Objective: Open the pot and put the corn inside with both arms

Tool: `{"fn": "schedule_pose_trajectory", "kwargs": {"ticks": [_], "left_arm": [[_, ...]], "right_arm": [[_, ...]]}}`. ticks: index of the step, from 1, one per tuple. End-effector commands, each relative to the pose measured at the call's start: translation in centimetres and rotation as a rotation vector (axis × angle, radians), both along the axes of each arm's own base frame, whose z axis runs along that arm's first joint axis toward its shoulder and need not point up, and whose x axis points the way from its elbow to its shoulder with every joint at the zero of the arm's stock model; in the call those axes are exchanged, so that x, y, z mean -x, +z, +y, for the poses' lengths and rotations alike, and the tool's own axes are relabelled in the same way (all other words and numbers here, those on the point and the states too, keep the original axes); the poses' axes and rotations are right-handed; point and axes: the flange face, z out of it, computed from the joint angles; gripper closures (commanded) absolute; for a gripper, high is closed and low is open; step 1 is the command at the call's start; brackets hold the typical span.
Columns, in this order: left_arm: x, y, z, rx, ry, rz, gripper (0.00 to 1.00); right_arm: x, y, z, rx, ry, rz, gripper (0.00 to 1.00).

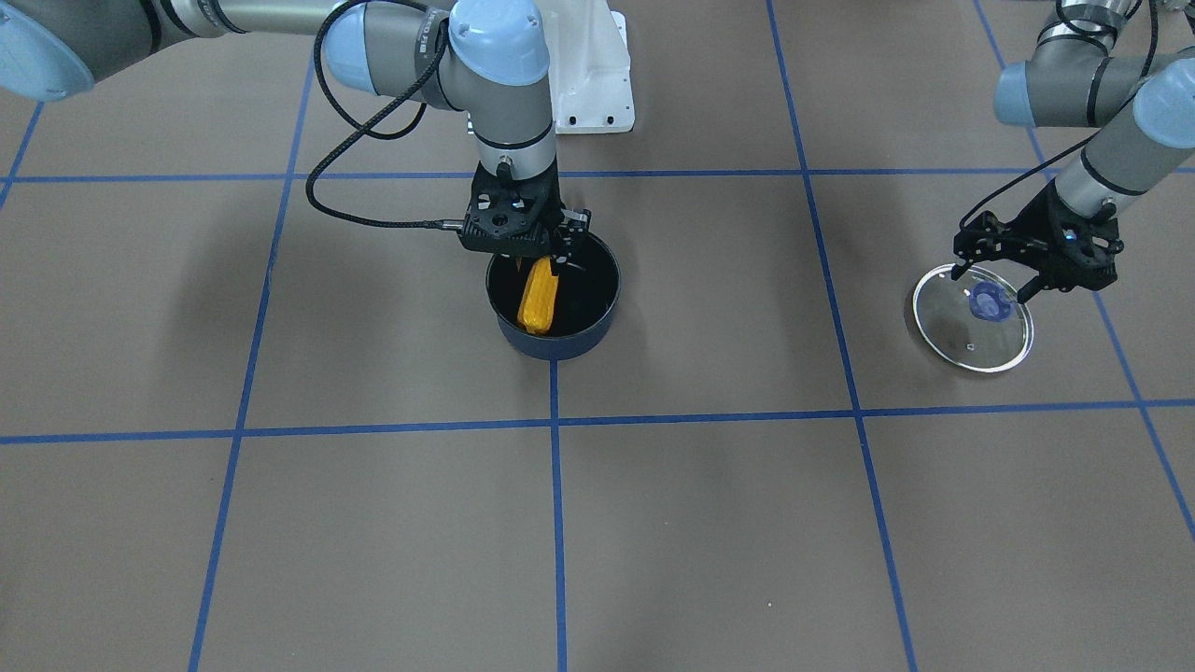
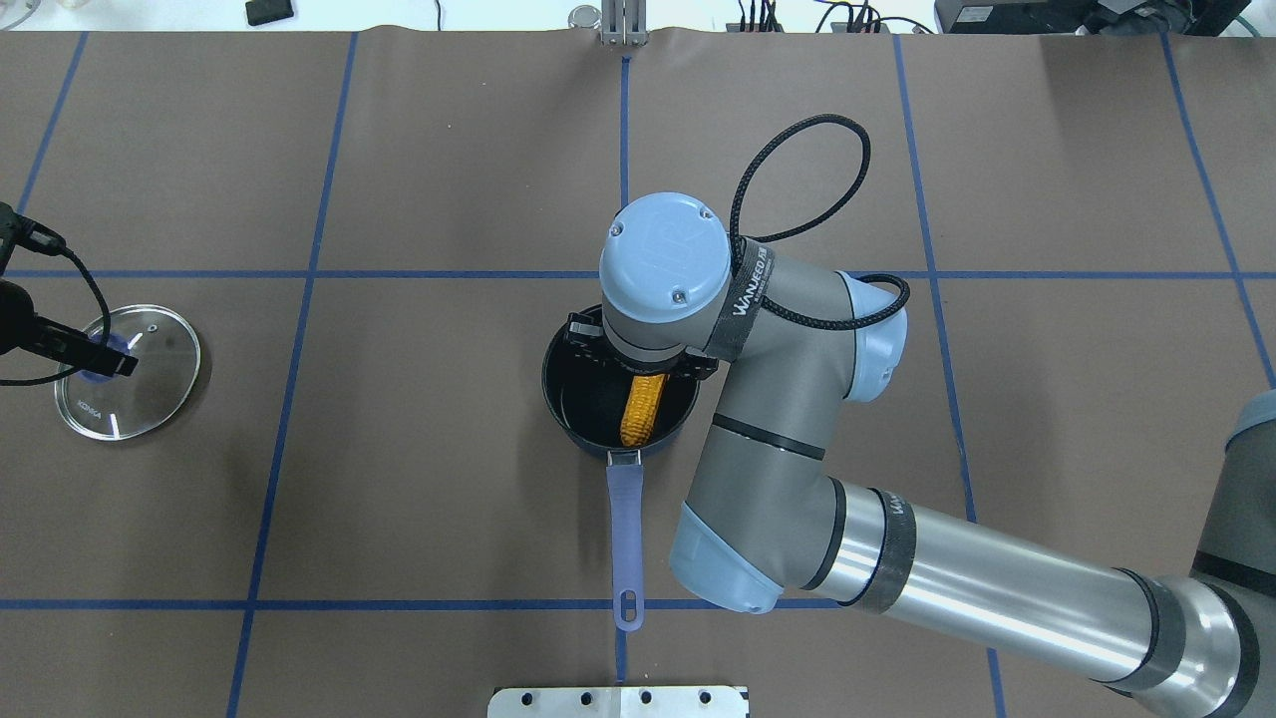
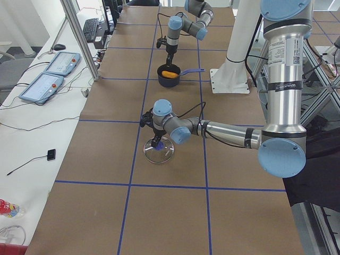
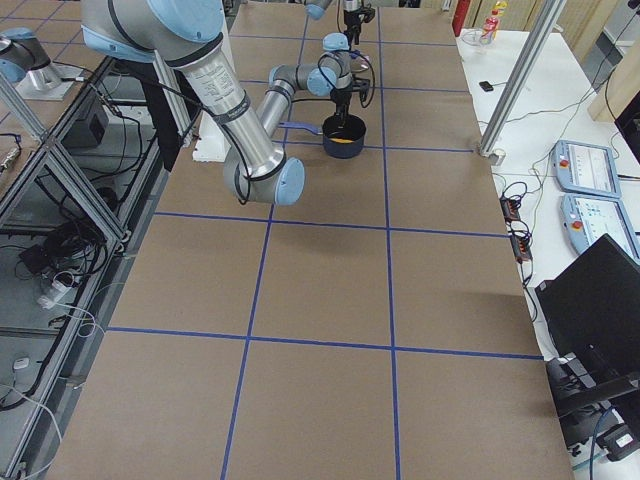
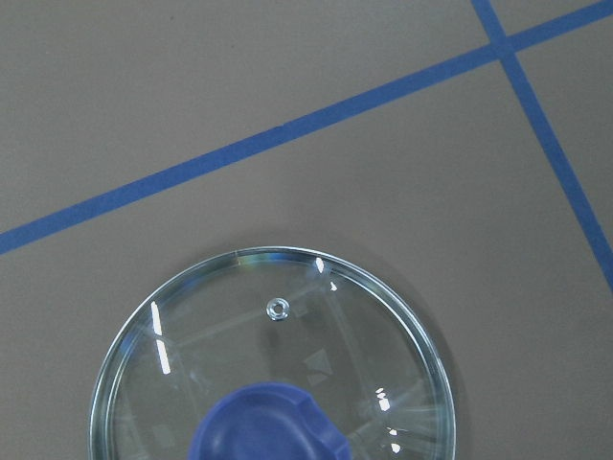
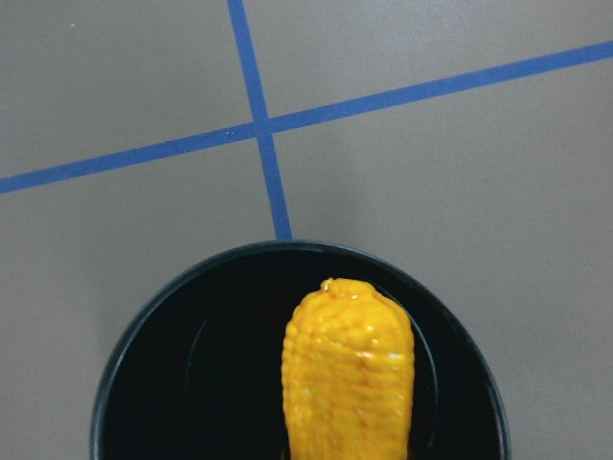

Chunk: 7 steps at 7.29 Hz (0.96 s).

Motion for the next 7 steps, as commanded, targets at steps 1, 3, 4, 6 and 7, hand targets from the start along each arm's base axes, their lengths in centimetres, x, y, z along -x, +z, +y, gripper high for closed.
{"fn": "schedule_pose_trajectory", "kwargs": {"ticks": [1, 3, 4, 6, 7], "left_arm": [[1.2, -0.5, -0.6, 0.003, -0.015, 0.013, 0.03], [4.3, -0.5, -1.5, -0.014, -0.009, 0.041, 0.03], [6.4, 1.0, -1.4, -0.051, 0.010, 0.015, 0.03], [12.6, 3.2, -2.1, -0.082, 0.048, -0.054, 0.03], [15.6, 4.2, -2.5, -0.093, 0.077, -0.092, 0.03]], "right_arm": [[-1.4, 0.7, -0.1, -0.013, 0.025, 0.005, 0.00], [-5.1, 4.1, -3.4, -0.087, 0.062, 0.064, 0.00], [-10.0, 4.1, -8.3, -0.148, 0.085, 0.060, 0.00], [-21.3, 9.6, -15.4, -0.190, -0.048, 0.072, 0.00], [-26.7, 12.7, -17.7, -0.189, -0.063, 0.087, 0.00]]}}
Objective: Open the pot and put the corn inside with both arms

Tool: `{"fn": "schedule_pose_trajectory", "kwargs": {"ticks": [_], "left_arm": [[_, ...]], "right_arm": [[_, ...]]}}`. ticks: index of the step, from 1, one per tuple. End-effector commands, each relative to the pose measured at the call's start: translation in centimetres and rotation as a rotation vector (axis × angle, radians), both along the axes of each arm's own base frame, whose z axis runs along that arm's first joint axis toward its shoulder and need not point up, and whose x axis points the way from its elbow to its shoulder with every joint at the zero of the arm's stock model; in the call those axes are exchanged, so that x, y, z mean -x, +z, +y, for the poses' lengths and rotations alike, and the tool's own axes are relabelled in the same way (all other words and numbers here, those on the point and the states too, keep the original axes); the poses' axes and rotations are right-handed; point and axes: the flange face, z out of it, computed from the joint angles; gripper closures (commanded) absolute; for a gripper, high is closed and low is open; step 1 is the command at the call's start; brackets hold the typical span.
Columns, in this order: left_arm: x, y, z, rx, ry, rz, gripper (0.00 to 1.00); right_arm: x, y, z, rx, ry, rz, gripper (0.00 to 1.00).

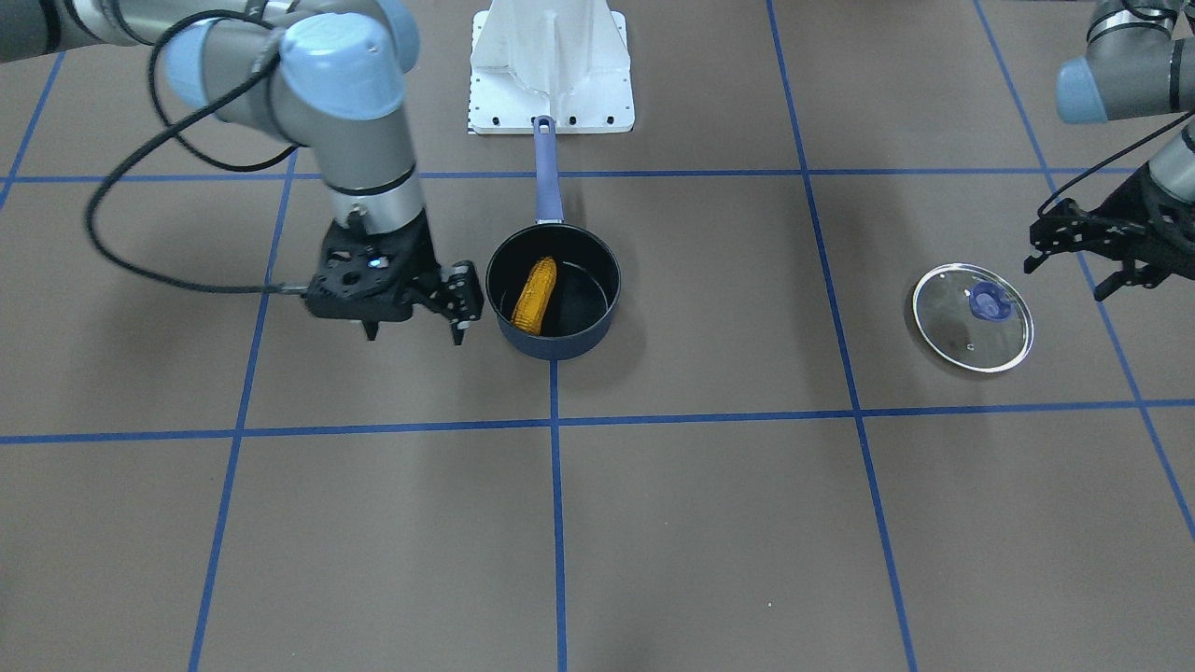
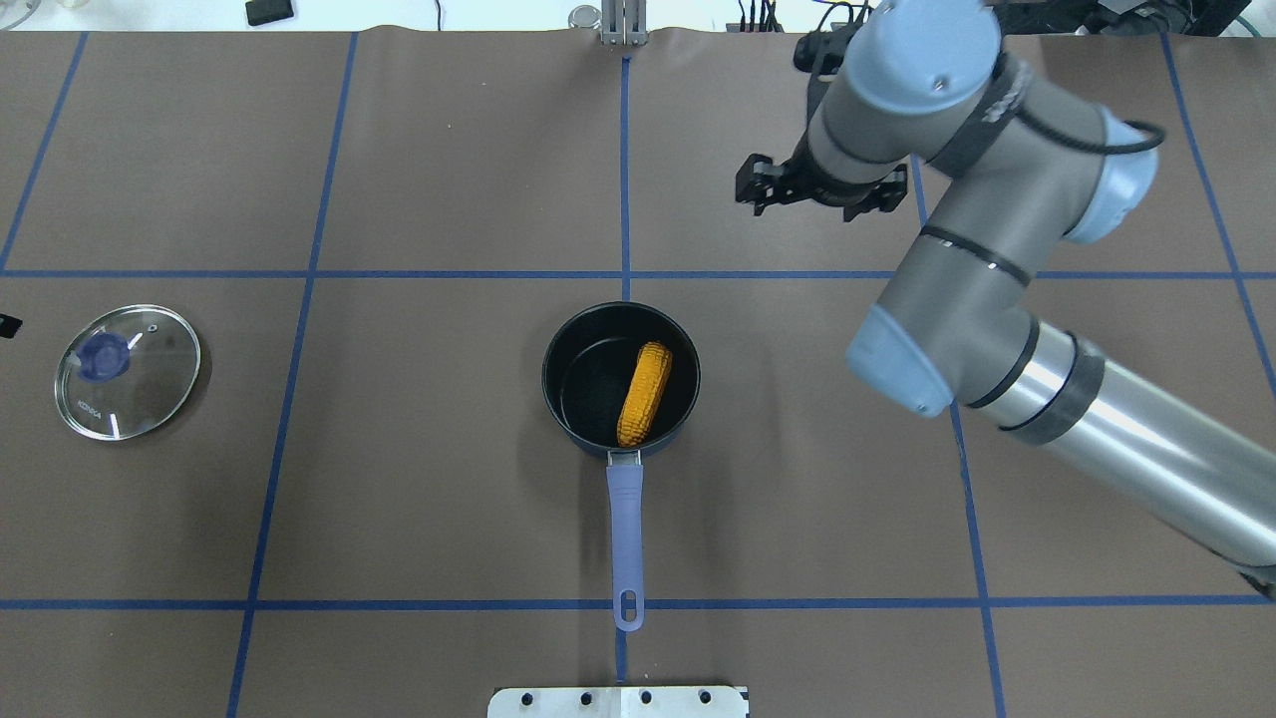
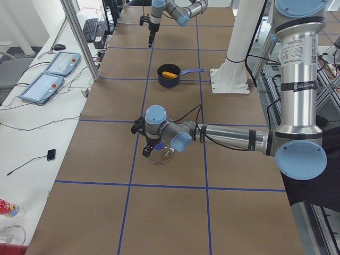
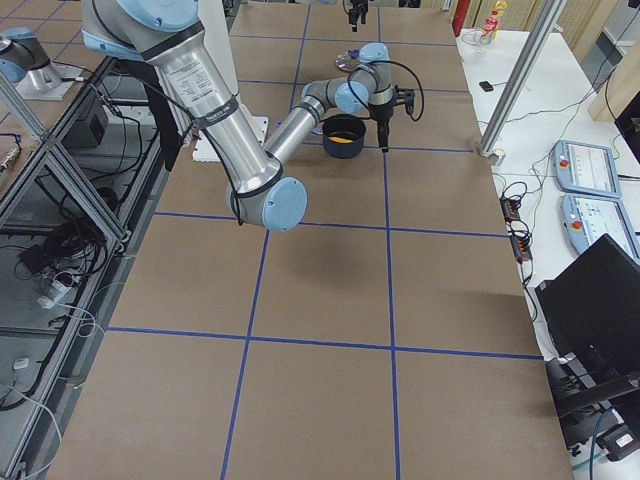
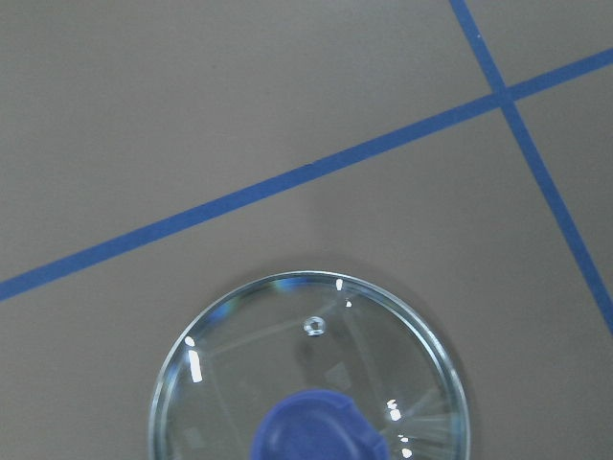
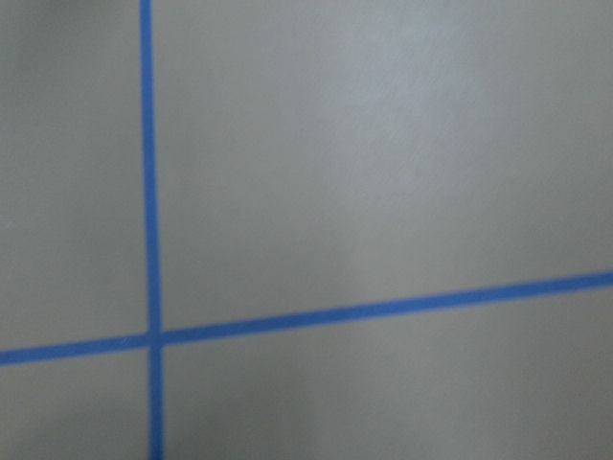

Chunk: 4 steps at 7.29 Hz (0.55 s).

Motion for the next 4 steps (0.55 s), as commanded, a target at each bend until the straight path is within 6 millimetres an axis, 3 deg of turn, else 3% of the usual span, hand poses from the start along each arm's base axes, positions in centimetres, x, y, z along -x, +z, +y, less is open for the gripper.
{"fn": "schedule_pose_trajectory", "kwargs": {"ticks": [1, 4], "left_arm": [[5.6, 1.5, -0.7, -0.028, 0.041, -0.063, 0.03], [9.3, 3.8, -0.6, -0.029, 0.026, -0.050, 0.03]], "right_arm": [[-12.0, 5.6, -4.6, -0.014, -0.060, 0.000, 0.00], [-22.8, 12.8, -5.8, -0.022, -0.125, -0.006, 0.00]]}}
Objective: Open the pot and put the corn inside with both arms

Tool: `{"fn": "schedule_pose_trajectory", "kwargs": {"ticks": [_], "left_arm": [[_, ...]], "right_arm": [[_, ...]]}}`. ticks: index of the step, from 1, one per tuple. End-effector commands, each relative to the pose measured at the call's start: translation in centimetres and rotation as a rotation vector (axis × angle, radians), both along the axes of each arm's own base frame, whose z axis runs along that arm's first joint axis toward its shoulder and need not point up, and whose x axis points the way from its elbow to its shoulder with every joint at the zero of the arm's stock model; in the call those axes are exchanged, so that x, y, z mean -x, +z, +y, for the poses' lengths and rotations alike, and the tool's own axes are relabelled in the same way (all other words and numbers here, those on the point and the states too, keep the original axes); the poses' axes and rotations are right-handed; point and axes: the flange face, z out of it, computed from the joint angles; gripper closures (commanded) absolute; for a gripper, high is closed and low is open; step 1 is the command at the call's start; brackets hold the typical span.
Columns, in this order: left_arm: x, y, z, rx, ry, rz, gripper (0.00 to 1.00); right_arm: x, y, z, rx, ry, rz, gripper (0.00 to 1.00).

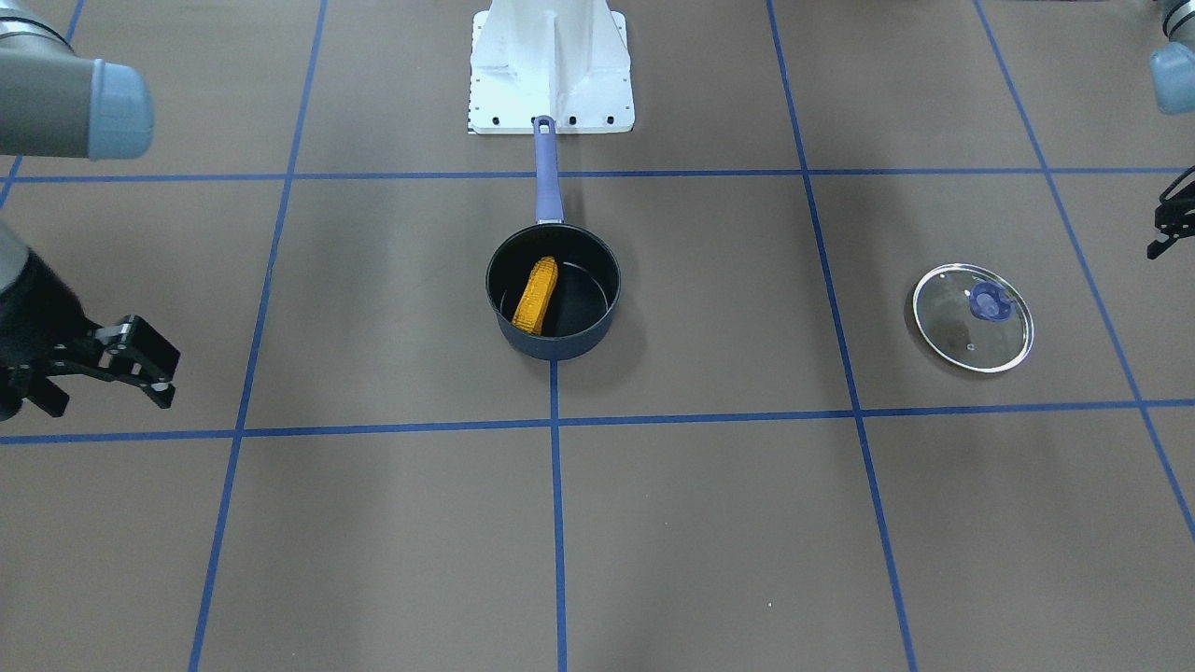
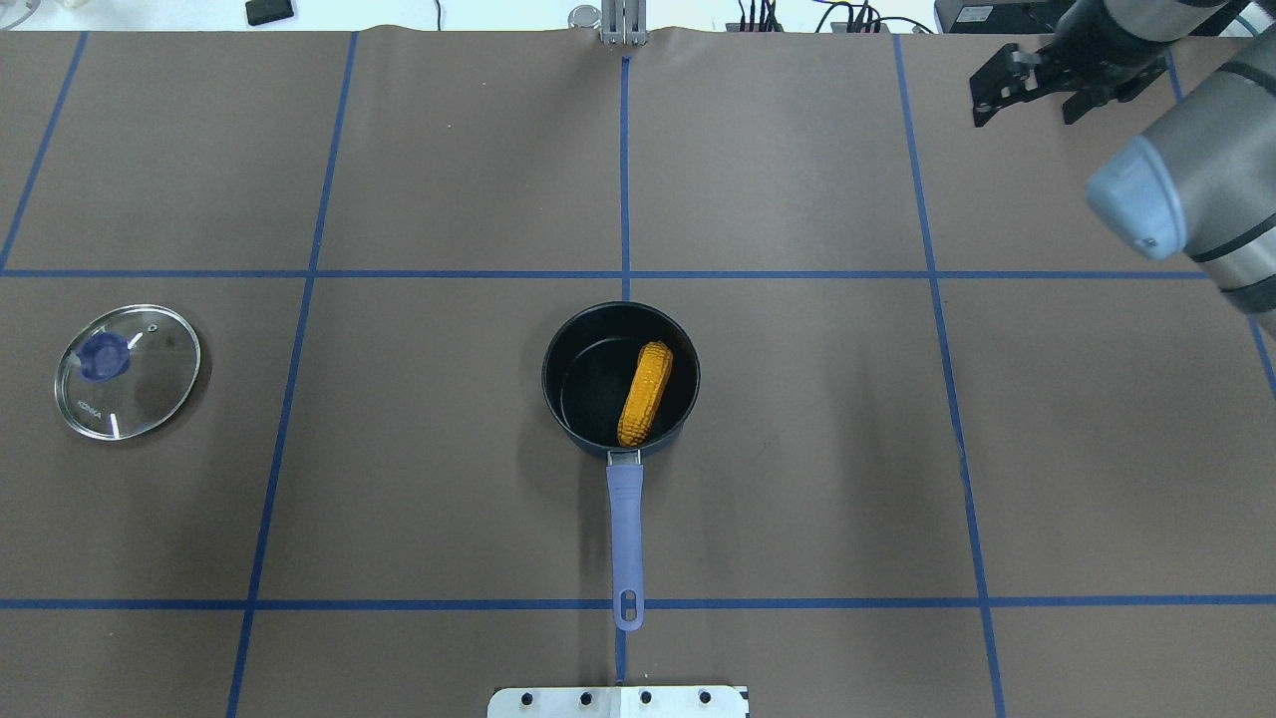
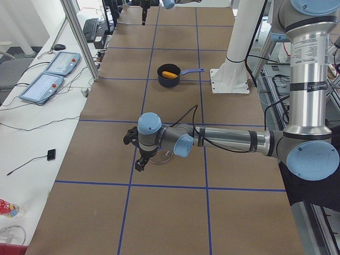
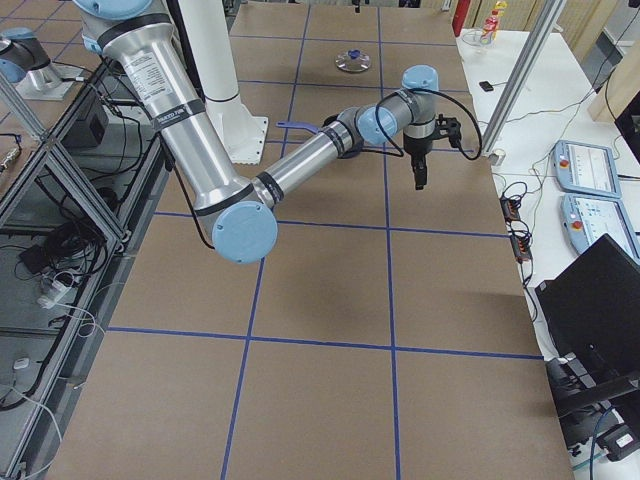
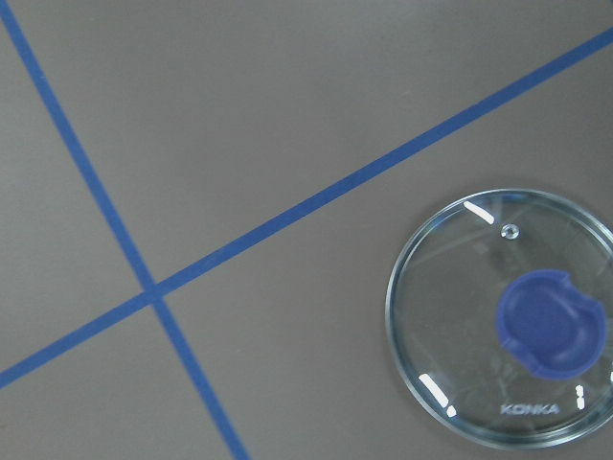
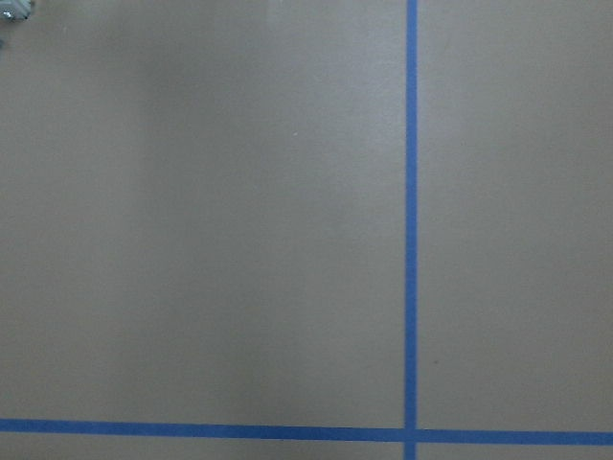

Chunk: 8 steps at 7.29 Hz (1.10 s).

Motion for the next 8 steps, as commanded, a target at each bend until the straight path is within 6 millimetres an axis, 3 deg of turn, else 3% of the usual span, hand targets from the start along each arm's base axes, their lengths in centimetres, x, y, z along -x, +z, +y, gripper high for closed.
{"fn": "schedule_pose_trajectory", "kwargs": {"ticks": [1, 3, 5, 6, 8], "left_arm": [[2.6, 1.0, 0.1, -0.004, -0.022, 0.008, 0.03], [5.0, 0.5, 0.4, 0.007, -0.065, 0.046, 0.03], [7.3, 0.4, 0.8, 0.028, -0.108, 0.053, 0.03], [8.0, 0.2, 1.1, 0.033, -0.114, 0.098, 0.03], [9.0, 1.3, 2.3, 0.043, -0.125, 0.107, 0.03]], "right_arm": [[-8.6, 6.2, 0.0, -0.012, -0.048, -0.004, 0.00], [-14.6, 12.6, 1.9, -0.020, -0.089, 0.013, 0.00], [-18.8, 18.9, 5.1, -0.027, -0.145, 0.052, 0.00], [-20.8, 21.3, 7.0, -0.010, -0.140, 0.054, 0.00], [-23.0, 27.0, 10.7, -0.046, -0.127, 0.057, 0.00]]}}
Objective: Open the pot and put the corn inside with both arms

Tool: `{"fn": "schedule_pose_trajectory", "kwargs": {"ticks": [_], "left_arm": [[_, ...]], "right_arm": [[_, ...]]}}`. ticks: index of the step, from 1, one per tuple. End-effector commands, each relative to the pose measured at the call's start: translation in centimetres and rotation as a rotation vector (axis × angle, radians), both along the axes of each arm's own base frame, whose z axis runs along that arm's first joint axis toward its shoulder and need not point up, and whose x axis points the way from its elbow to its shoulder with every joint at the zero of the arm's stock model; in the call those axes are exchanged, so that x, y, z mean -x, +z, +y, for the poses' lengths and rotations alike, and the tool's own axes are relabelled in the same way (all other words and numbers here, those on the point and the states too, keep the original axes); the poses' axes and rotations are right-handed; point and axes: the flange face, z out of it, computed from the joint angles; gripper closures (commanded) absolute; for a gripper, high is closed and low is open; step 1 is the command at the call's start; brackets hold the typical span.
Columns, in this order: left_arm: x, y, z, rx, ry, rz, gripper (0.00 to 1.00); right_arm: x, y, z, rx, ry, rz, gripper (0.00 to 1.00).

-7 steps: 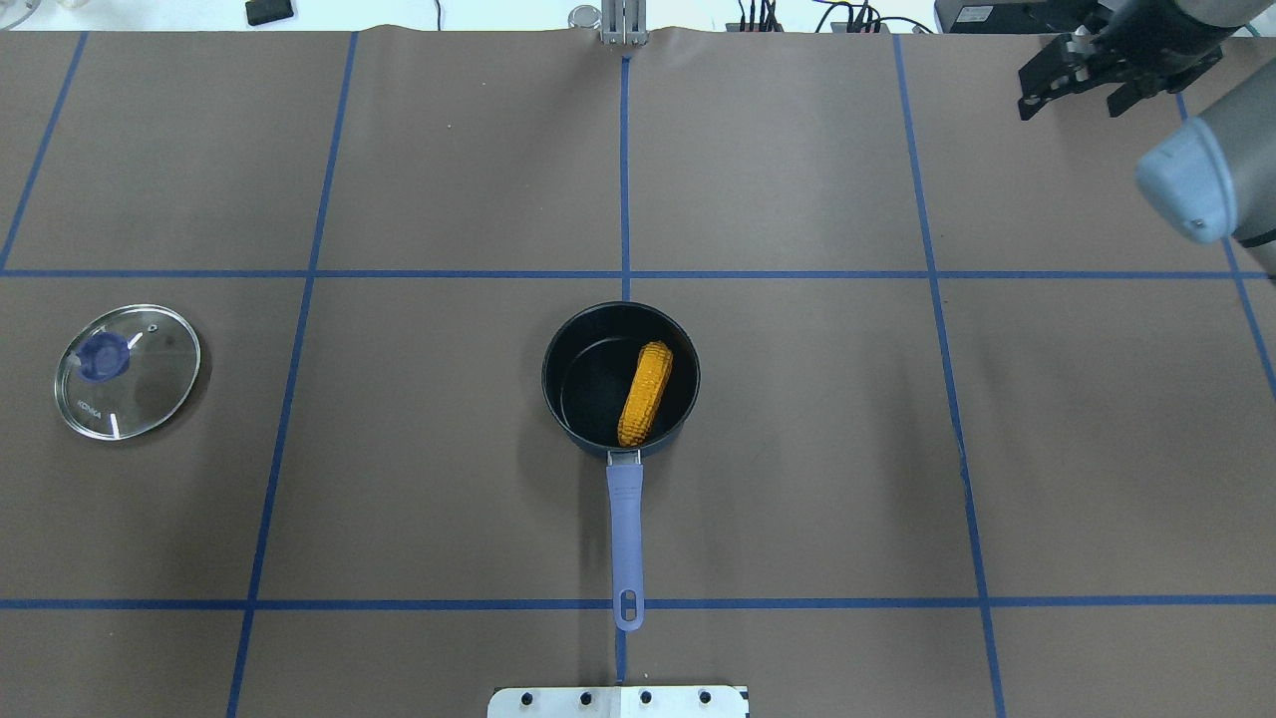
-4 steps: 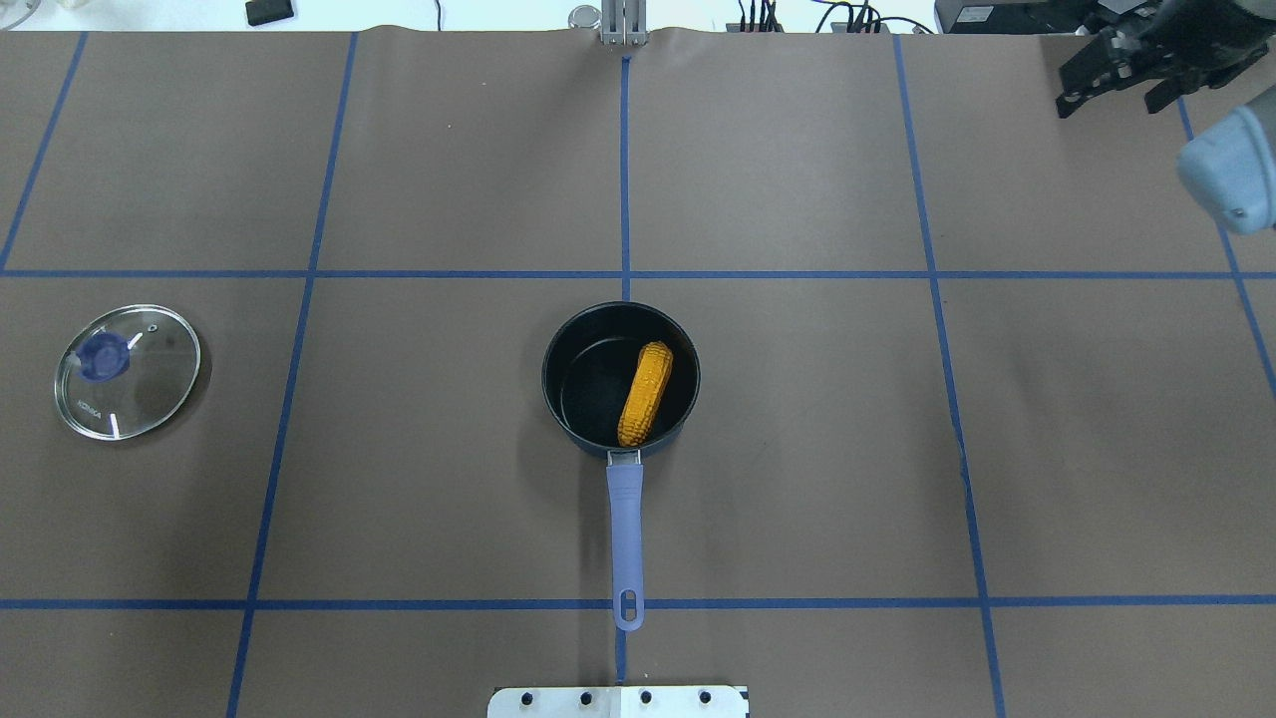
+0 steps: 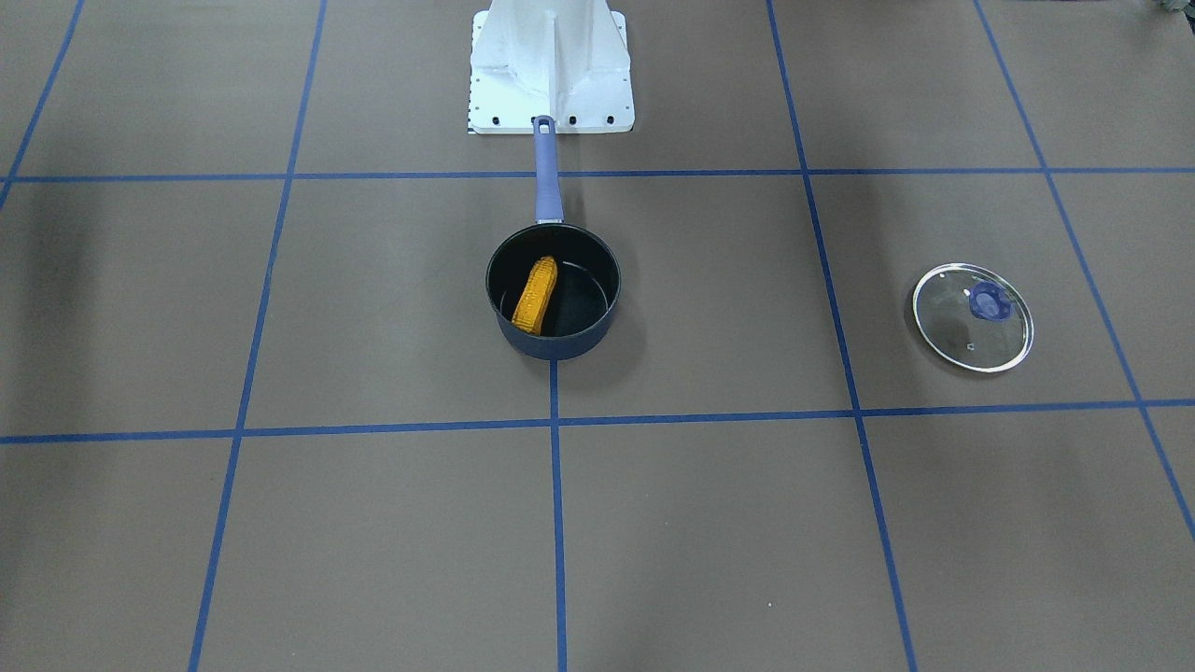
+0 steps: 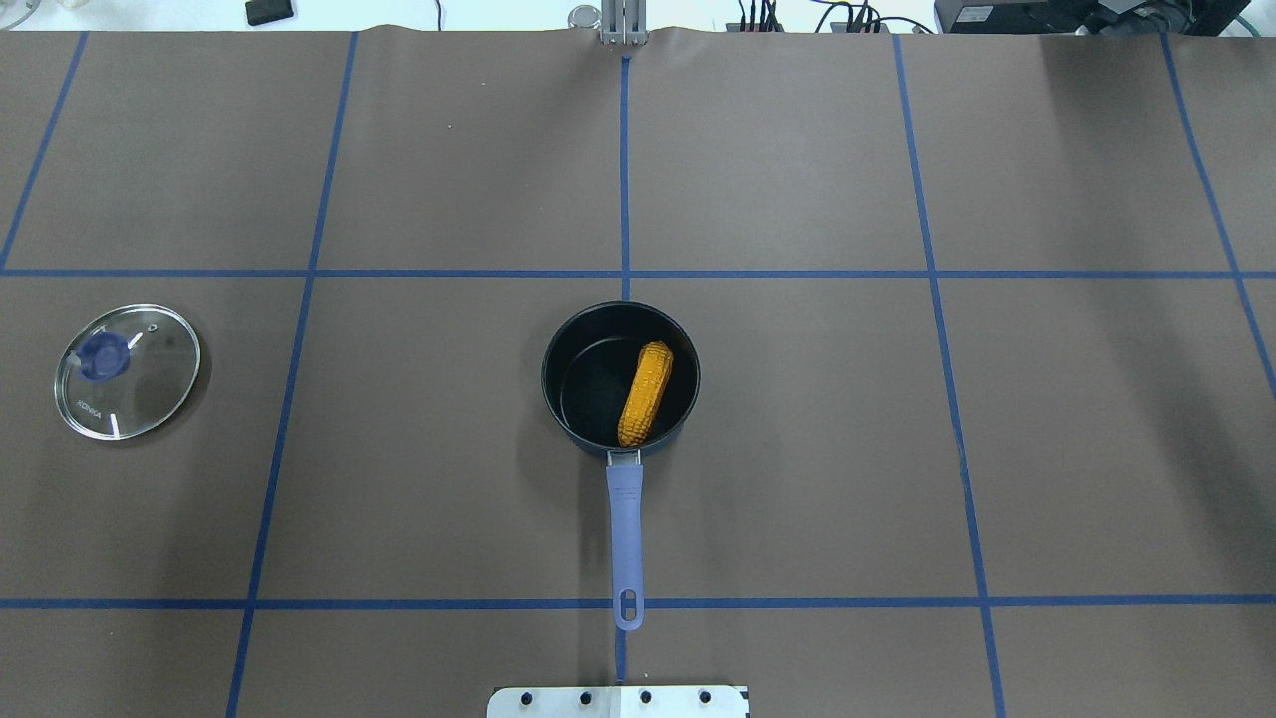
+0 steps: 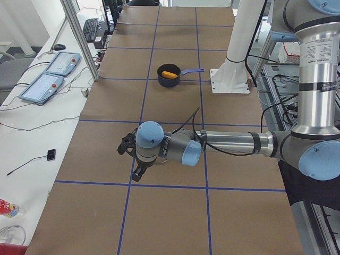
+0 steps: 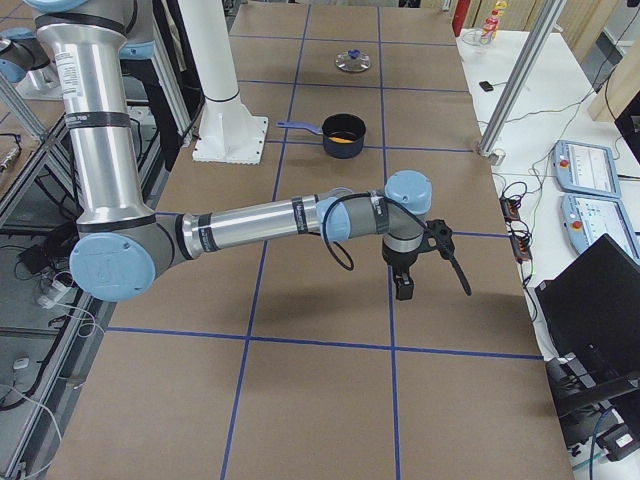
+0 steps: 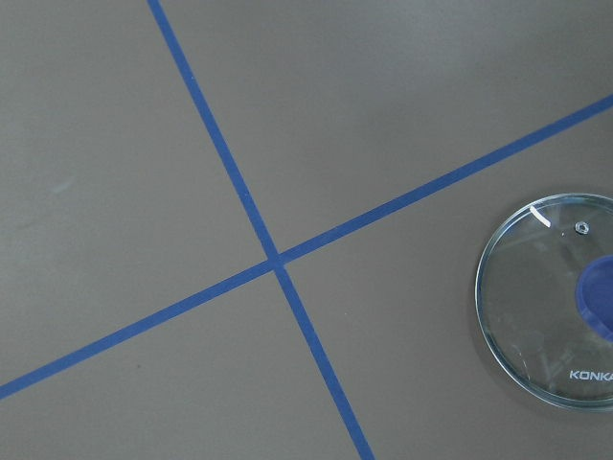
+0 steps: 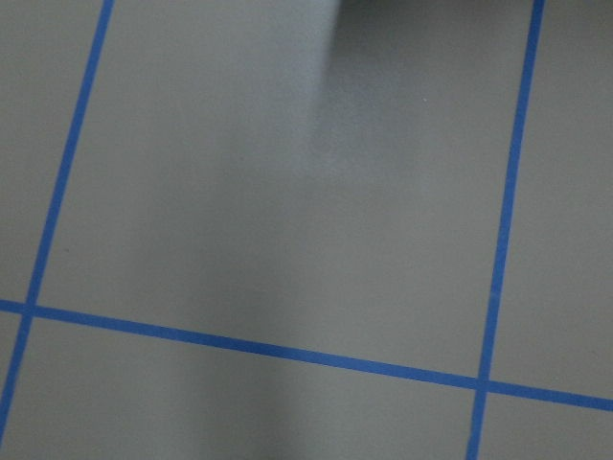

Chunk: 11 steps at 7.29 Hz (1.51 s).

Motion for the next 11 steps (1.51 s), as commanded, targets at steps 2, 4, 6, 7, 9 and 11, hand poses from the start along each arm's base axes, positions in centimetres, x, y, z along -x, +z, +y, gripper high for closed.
{"fn": "schedule_pose_trajectory", "kwargs": {"ticks": [2, 4, 6, 7, 9, 11], "left_arm": [[0.8, 2.2, 2.9, 0.010, 0.002, 0.007, 0.03], [0.8, 2.1, 2.9, 0.008, 0.000, 0.009, 0.03], [0.9, 1.2, 2.4, -0.005, -0.002, 0.009, 0.02], [1.4, 0.7, 2.1, -0.007, -0.015, 0.007, 0.02], [1.9, -0.2, 0.6, -0.012, -0.024, 0.004, 0.03], [2.1, -1.2, -0.7, 0.005, -0.024, 0.004, 0.02]], "right_arm": [[-2.0, 5.9, 5.5, -0.020, 0.022, -0.035, 0.00], [-2.2, 5.5, 4.8, -0.008, 0.046, -0.042, 0.00], [-2.4, 5.7, 4.3, -0.008, 0.049, -0.035, 0.00], [-3.0, 5.9, 3.3, 0.006, 0.063, -0.037, 0.00], [-4.3, 7.2, -0.2, 0.063, 0.089, -0.043, 0.00], [-4.3, 7.8, -1.6, 0.078, 0.087, -0.042, 0.00]]}}
